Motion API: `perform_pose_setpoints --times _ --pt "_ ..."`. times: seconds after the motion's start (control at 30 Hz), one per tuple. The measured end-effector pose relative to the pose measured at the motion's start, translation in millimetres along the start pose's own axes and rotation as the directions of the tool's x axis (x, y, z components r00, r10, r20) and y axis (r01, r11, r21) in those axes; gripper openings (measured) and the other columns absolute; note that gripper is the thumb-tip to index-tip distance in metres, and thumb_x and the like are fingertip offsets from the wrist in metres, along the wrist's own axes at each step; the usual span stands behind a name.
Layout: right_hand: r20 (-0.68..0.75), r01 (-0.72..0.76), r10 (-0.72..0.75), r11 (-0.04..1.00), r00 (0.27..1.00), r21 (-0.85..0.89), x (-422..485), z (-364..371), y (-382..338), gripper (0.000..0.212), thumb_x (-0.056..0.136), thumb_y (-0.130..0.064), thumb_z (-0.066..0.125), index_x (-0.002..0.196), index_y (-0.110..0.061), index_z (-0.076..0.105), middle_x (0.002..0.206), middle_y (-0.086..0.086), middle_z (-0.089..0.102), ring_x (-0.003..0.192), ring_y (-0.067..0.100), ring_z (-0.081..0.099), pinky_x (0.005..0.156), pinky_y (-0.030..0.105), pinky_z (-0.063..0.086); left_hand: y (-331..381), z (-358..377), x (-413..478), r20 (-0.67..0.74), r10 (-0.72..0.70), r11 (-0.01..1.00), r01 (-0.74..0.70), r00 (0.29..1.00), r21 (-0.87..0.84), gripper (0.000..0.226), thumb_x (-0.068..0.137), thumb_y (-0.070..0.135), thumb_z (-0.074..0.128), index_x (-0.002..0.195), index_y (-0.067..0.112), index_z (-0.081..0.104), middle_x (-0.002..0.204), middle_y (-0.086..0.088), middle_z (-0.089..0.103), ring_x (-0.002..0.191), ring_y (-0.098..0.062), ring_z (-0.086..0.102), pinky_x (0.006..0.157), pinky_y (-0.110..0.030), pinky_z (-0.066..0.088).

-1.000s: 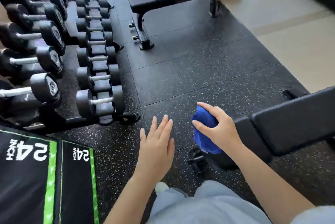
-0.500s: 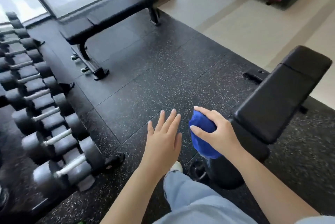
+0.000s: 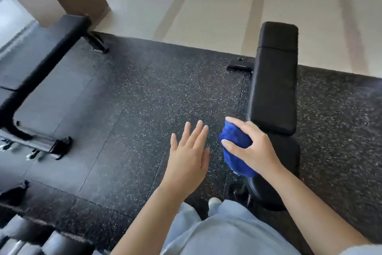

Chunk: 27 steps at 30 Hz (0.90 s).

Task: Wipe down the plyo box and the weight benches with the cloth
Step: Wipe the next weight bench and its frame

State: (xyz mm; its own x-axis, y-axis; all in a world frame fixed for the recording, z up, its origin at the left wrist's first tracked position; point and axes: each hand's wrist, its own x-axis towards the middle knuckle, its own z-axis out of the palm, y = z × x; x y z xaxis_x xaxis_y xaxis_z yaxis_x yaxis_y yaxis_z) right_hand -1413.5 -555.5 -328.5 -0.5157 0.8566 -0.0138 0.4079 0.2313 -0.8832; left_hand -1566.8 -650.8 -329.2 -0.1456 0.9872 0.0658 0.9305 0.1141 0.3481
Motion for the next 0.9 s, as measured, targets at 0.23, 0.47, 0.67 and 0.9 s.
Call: perform_pose_setpoints --times 0.23,0.47,0.67,0.9 --pt "-0.247 -0.159 0.149 0.987 0.958 -0.023 0.6 51.5 -20.8 0.053 0.071 -0.038 0.075 0.113 -0.056 0.048 0.099 -0.010 0.057 0.094 0.002 0.055 0.086 0.011 0.037 -74.2 -22.7 41.7 0.157 0.269 0.958 -0.281 0.950 0.055 0.051 0.091 0.034 0.030 0.133 0.009 0.046 0.142 -0.006 0.043 0.130 -0.037 0.038 0.094 -0.062 0.033" --pt "-0.477 -0.256 0.231 0.967 0.848 0.013 -7.5 75.9 -36.3 0.050 0.064 -0.057 0.059 0.113 -0.054 0.050 0.093 -0.013 0.057 0.092 0.003 0.056 0.085 0.013 0.039 -82.7 -35.9 85.9 0.308 0.460 0.886 -0.452 0.833 -0.101 0.070 0.086 0.045 0.007 0.146 0.014 0.024 0.154 0.000 0.016 0.142 -0.028 0.005 0.110 -0.052 0.005" --pt "-0.661 -0.377 0.341 0.921 0.668 0.094 -20.1 62.7 -19.0 0.052 0.066 -0.057 0.059 0.117 -0.048 0.051 0.093 -0.013 0.055 0.090 0.000 0.056 0.082 0.009 0.038 -48.6 -13.8 128.1 0.440 0.619 0.768 -0.620 0.651 -0.164 0.073 0.083 0.048 -0.002 0.148 0.019 0.014 0.156 0.005 0.003 0.142 -0.023 -0.007 0.111 -0.047 -0.004" --pt "-0.796 -0.471 0.430 0.857 0.427 0.210 -17.2 39.2 3.2 0.053 0.066 -0.060 0.056 0.117 -0.048 0.049 0.100 -0.015 0.054 0.095 -0.006 0.051 0.081 0.002 0.033 6.3 24.9 188.7 0.476 0.780 0.539 -0.822 0.405 -0.184 0.075 0.081 0.044 -0.004 0.148 0.016 0.013 0.156 0.003 0.004 0.142 -0.025 -0.005 0.108 -0.045 -0.008"
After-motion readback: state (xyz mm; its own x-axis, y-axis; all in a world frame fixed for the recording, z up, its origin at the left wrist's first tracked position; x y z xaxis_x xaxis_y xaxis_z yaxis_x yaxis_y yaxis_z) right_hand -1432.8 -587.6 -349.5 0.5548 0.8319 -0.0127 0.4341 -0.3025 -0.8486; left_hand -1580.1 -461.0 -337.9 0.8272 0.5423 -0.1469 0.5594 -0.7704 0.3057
